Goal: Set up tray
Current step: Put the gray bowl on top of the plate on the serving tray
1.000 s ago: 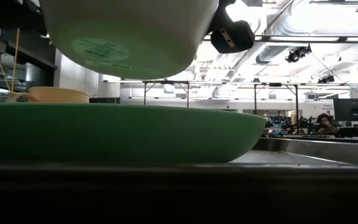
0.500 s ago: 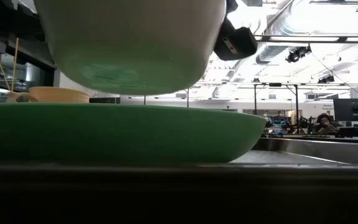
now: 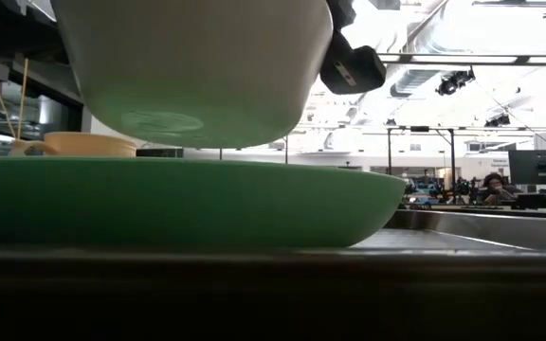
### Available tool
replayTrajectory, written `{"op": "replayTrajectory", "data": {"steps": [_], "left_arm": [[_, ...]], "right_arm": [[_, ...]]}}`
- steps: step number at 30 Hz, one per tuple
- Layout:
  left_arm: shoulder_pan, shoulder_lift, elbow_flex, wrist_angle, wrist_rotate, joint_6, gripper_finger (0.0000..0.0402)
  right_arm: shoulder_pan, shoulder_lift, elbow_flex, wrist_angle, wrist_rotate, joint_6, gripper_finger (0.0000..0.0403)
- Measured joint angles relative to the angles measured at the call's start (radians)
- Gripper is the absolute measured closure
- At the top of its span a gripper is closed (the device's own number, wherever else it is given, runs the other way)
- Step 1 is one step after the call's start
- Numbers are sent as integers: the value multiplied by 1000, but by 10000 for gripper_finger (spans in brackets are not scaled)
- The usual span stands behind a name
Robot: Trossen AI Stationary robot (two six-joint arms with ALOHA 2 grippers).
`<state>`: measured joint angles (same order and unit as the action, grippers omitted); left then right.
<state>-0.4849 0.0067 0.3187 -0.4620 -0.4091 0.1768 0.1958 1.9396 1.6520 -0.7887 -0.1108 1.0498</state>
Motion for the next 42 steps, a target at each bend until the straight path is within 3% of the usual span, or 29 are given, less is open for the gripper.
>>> {"op": "replayTrajectory", "data": {"steps": [15, 42], "left_arm": [[0, 0, 0, 2, -1, 0, 332], [0, 0, 1, -4, -2, -1, 332]], "right_arm": [[-16, 91, 0, 51, -24, -67, 403], [-19, 105, 0, 42, -6, -136, 403]]}}
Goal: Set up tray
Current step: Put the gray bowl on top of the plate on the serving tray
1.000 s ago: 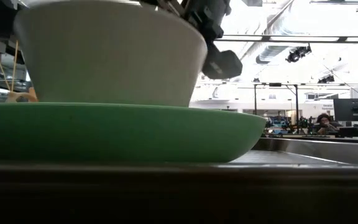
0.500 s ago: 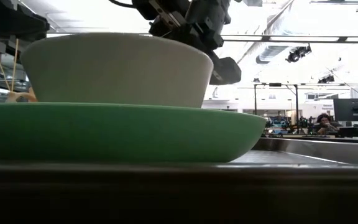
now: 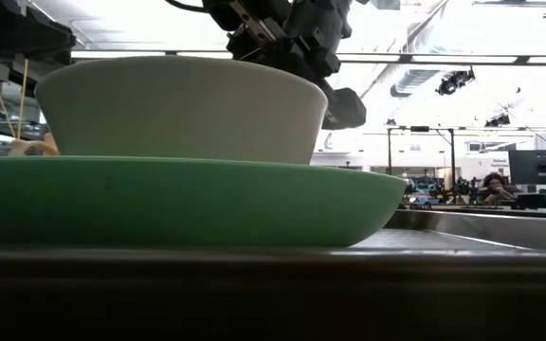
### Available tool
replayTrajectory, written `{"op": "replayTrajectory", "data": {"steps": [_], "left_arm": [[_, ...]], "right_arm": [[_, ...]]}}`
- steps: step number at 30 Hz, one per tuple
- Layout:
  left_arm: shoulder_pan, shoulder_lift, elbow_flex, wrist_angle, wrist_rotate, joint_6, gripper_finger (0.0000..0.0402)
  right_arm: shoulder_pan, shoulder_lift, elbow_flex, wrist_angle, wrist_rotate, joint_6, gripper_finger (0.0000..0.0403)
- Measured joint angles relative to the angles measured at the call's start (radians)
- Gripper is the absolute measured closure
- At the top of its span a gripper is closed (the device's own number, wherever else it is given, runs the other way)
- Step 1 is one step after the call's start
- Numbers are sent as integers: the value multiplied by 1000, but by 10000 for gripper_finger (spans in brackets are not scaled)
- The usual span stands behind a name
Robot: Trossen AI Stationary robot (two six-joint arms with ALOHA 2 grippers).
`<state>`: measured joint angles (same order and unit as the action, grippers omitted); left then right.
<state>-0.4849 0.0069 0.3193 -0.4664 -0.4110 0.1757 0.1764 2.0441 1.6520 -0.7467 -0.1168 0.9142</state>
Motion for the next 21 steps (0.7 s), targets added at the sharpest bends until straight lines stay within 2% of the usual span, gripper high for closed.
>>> {"op": "replayTrajectory", "data": {"steps": [21], "left_arm": [[0, 0, 0, -4, 0, -1, 332]], "right_arm": [[-6, 0, 0, 3, -6, -18, 403]]}}
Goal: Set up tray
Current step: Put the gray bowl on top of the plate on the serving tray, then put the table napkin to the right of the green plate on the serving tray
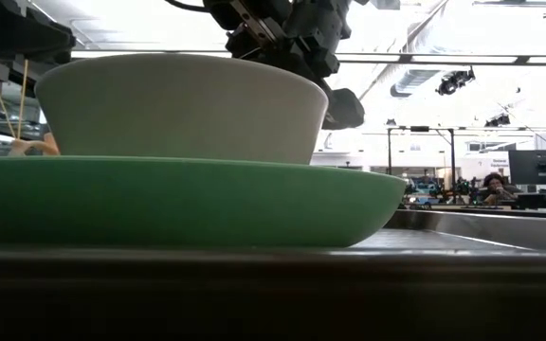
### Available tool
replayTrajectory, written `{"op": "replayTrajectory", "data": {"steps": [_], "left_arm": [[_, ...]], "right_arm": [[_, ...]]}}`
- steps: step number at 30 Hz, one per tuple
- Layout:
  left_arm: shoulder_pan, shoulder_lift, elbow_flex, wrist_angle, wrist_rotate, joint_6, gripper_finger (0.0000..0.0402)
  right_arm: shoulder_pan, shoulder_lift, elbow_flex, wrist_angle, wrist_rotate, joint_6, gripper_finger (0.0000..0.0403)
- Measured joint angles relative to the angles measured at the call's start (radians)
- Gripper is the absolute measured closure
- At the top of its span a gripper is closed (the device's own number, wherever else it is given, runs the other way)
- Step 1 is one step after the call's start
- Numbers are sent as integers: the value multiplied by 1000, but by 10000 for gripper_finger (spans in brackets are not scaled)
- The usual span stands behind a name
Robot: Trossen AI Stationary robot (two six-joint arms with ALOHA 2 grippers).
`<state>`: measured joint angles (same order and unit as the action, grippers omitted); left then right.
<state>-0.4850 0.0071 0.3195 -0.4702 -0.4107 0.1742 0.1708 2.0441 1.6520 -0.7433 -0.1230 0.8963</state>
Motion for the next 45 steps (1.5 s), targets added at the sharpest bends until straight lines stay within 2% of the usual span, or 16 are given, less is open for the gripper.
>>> {"op": "replayTrajectory", "data": {"steps": [8, 24, 32, 45], "left_arm": [[0, 0, 0, -3, 0, 0, 332], [0, 0, 0, -4, 0, 1, 332], [0, 0, 0, -12, 0, 1, 332], [0, 0, 0, -30, 0, 0, 332]], "right_arm": [[-2, 0, 0, 0, -8, -7, 400], [-10, -1, 0, 8, -6, -23, 339], [-23, -2, 0, -7, -7, -26, 340], [-36, -2, 21, -9, -71, -15, 337]]}}
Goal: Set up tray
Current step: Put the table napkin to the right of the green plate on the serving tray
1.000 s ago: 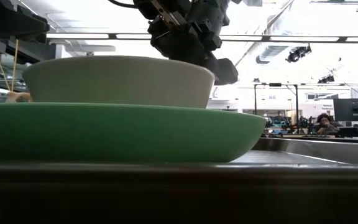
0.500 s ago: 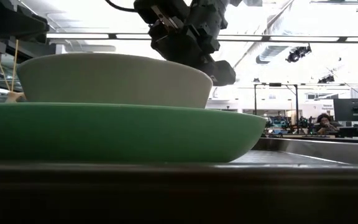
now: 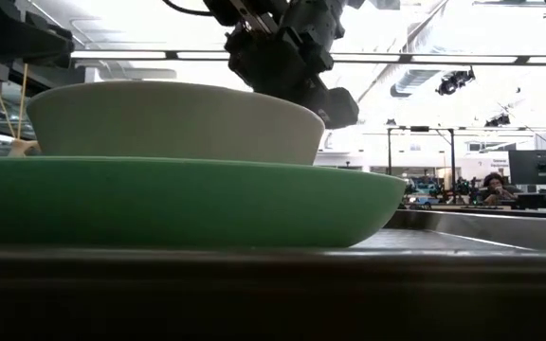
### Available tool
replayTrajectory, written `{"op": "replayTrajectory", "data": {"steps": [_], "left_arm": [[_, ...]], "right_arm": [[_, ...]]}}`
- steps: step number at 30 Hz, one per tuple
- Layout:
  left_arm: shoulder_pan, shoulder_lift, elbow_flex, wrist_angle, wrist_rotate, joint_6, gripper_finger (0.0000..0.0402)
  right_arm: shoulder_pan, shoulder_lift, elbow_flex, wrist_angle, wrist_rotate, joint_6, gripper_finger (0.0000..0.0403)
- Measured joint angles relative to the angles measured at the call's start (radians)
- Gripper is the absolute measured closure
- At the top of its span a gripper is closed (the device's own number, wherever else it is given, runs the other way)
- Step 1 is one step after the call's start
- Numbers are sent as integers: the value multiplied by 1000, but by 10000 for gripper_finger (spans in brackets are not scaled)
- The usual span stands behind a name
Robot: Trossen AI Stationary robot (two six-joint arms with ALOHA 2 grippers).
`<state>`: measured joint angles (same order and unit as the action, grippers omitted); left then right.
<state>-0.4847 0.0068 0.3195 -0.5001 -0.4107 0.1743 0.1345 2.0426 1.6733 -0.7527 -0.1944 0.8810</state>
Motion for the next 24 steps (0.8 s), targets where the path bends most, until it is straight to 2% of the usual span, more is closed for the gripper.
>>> {"op": "replayTrajectory", "data": {"steps": [6, 11, 17, 24], "left_arm": [[0, 0, 0, -6, 0, 0, 332], [0, 0, 0, -7, 0, 0, 332], [0, 0, 0, -8, 0, 0, 332], [0, 0, 0, -8, 0, -3, 332]], "right_arm": [[-17, 0, 55, -22, -7, -4, 346], [-25, 0, 112, -109, -22, -17, 354], [-31, -1, 199, -277, -20, -52, 356], [-26, -2, 285, -551, -14, -54, 357]]}}
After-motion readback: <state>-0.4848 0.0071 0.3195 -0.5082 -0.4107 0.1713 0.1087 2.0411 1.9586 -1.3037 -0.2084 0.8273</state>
